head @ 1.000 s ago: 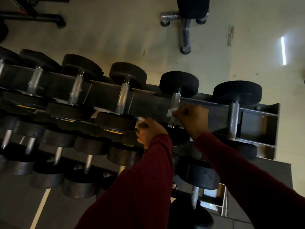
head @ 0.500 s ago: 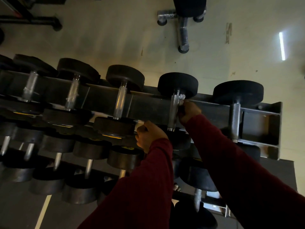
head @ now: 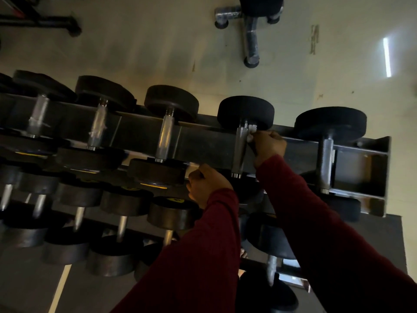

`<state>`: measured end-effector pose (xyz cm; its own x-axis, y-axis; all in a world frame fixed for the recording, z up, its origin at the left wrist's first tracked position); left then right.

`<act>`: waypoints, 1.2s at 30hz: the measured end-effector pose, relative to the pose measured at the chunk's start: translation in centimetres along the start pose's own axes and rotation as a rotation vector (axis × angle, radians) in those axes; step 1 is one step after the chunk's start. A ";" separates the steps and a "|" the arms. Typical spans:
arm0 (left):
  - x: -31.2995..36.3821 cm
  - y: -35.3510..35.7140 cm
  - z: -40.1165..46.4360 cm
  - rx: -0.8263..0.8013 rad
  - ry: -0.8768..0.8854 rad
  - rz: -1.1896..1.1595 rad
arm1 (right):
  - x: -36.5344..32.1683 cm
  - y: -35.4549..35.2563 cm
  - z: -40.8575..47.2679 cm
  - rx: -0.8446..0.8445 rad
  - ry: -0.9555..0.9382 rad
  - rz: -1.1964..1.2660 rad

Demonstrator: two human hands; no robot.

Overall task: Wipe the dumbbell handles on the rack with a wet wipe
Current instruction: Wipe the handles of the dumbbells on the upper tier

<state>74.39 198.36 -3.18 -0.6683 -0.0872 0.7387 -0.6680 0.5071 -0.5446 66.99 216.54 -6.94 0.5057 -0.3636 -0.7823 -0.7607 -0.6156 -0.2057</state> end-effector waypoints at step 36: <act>0.1 -0.1 -0.4 -0.002 -0.043 -0.056 | -1.5 -1.4 -3.3 -0.044 -0.359 -0.208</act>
<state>74.51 198.60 -2.90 -0.6435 -0.1519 0.7503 -0.7040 0.5023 -0.5021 68.60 215.65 -3.57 0.4669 0.0333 -0.8837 -0.6355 -0.6823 -0.3614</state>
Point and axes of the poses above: each hand's wrist, its own z-axis towards the middle knuckle, its own y-axis out of the palm, x = y × z, the point moved 5 cm from there along z, towards the middle knuckle, and after that the axes turned 7 degrees about x, right-handed, at the moved point
